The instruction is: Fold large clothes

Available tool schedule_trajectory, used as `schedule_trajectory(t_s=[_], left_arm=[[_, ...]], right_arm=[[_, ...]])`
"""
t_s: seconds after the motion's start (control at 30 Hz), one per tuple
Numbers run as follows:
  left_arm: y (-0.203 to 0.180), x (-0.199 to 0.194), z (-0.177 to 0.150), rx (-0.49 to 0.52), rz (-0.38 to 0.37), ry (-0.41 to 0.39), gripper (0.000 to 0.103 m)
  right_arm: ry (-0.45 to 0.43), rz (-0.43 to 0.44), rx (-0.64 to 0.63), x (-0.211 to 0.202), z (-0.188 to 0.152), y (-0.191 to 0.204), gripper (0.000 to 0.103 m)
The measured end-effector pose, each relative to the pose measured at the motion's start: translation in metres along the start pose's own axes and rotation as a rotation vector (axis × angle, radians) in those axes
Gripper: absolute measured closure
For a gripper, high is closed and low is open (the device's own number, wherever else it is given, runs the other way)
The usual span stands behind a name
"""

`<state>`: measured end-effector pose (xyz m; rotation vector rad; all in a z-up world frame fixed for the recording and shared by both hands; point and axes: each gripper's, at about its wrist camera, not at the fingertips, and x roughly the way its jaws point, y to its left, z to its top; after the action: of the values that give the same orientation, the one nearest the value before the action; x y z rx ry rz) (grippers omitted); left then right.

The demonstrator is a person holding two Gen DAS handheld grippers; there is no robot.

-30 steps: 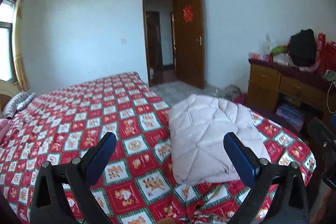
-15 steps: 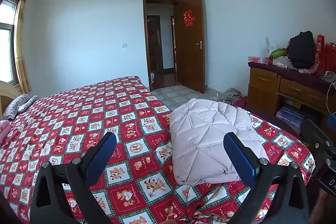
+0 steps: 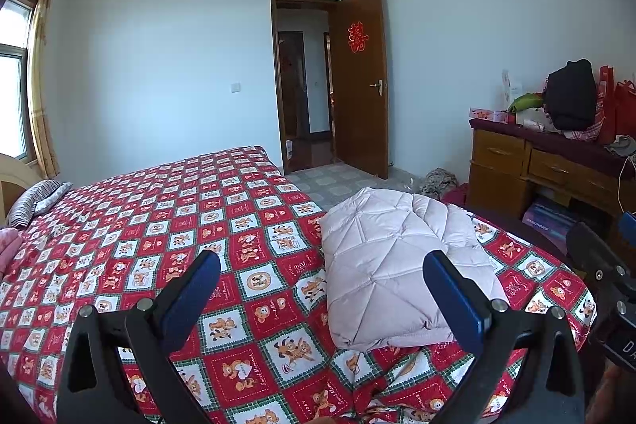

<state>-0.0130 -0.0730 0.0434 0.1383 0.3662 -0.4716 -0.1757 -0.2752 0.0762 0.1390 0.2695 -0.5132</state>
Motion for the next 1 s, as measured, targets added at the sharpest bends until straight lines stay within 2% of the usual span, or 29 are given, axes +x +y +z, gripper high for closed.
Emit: schedule_trajectory(t_s=[1.0], left_arm=[[-0.0044,0.0042,0.0006,-0.004,0.025,0.006,0.001]], right_arm=[[0.006,0.006,-0.004,0.0060,0.0045,-0.0080,0.000]])
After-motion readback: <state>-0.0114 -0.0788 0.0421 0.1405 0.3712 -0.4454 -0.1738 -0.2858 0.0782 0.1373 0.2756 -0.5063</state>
